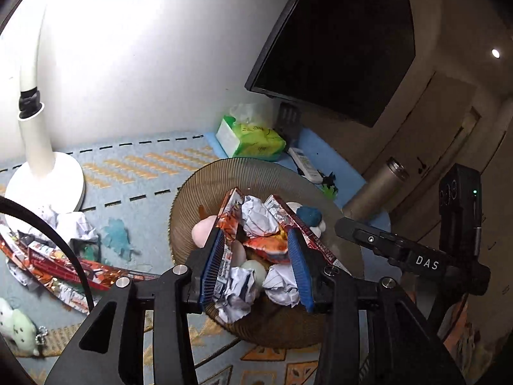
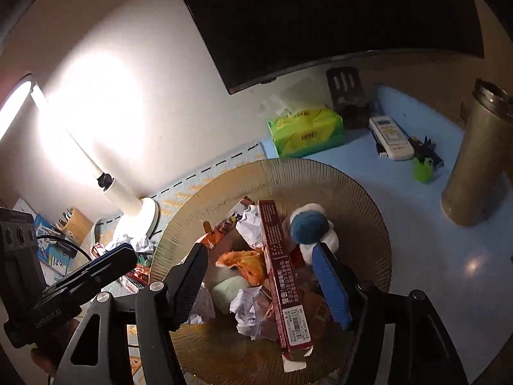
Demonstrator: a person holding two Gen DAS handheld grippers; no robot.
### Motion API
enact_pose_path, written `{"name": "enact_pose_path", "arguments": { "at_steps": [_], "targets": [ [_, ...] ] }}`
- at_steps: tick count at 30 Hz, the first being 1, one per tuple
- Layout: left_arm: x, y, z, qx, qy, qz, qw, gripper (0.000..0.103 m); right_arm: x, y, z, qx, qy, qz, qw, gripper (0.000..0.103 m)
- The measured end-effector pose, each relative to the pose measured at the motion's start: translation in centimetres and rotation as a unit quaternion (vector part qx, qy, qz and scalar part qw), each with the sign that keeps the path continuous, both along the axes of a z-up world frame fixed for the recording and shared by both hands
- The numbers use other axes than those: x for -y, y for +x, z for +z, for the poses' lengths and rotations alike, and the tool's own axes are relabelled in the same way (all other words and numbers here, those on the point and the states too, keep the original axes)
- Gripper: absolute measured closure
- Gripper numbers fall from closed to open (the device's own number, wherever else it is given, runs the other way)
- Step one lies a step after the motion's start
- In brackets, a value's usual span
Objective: Organize objects
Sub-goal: 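Carry the orange bag and red box over the amber bowl and open both tools, then move both open tools back over the rug toward the plush and boxes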
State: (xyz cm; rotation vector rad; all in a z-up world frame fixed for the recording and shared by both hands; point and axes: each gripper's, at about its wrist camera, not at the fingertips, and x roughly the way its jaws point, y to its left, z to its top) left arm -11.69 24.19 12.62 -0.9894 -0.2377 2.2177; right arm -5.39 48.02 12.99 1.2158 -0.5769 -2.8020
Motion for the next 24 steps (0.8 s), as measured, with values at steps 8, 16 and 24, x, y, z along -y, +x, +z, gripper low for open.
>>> {"name": "enact_pose_path", "arguments": {
  "at_steps": [8, 16, 24],
  "targets": [
    [9.3, 5.1, 4.1, -0.083, -0.008, 0.085, 0.9928, 0.065, 4.6, 2.8, 1.1, -0.018, -0.027, 0.084, 0.996, 0.037],
    [22.3, 8.1, 2.8, -0.083, -0.008, 0.243, 0.9666, 0.001, 16.1, 4.6, 0.3, -0.045, 0.014, 0.212, 0.976, 0.008],
    [28.0, 5.6, -7.3, 0.082, 0.002, 0.316, 0.9453, 0.001, 26.0, 2.1, -9.2, -0.004, 0.146, 0.276, 0.950, 0.008]
  ]
}}
